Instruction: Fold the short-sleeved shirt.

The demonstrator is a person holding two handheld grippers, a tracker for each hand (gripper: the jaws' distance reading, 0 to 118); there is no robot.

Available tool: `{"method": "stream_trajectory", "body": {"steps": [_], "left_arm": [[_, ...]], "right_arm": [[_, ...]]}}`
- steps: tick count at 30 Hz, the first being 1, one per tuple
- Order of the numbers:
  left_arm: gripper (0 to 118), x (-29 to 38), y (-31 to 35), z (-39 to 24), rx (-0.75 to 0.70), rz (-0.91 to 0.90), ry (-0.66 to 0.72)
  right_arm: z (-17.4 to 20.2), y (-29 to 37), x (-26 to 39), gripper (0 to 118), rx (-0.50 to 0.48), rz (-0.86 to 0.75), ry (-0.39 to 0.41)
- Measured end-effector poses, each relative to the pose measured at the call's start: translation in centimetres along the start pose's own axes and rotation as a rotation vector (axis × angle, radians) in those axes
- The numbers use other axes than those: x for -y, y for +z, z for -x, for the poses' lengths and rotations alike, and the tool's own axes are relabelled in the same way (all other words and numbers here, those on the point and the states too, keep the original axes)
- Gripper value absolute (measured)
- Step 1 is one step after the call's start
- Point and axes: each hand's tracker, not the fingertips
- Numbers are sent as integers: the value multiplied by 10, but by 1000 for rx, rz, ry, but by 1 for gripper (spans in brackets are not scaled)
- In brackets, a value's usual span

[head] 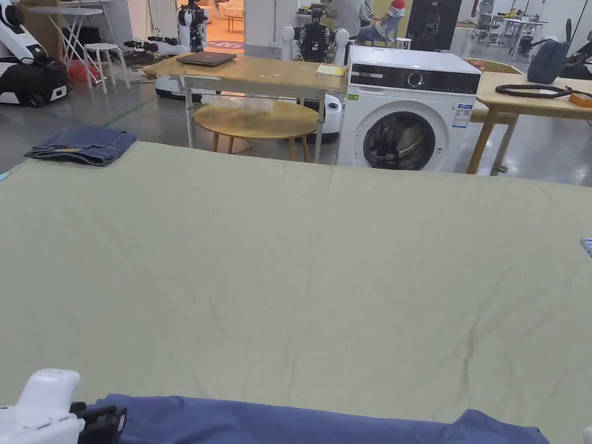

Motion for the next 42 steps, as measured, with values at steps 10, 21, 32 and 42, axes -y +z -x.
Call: {"method": "stream_trajectory", "body": {"steps": [10,21,32,42], "left_arm": [[50,-61,2,-63,-4,-362,-30],[0,-92,20,-123,-98,-623,-83],[0,-94,36,-73,-12,-452,30],[19,-50,5,57,235,47,277]], "right_arm": [[58,14,-49,72,-43,-447,-149],[120,35,-84,0,-73,-685,-190],[138,33,-92,0,-103,-700,-132],[145,17,-87,0,-120,-655,-84]]}}
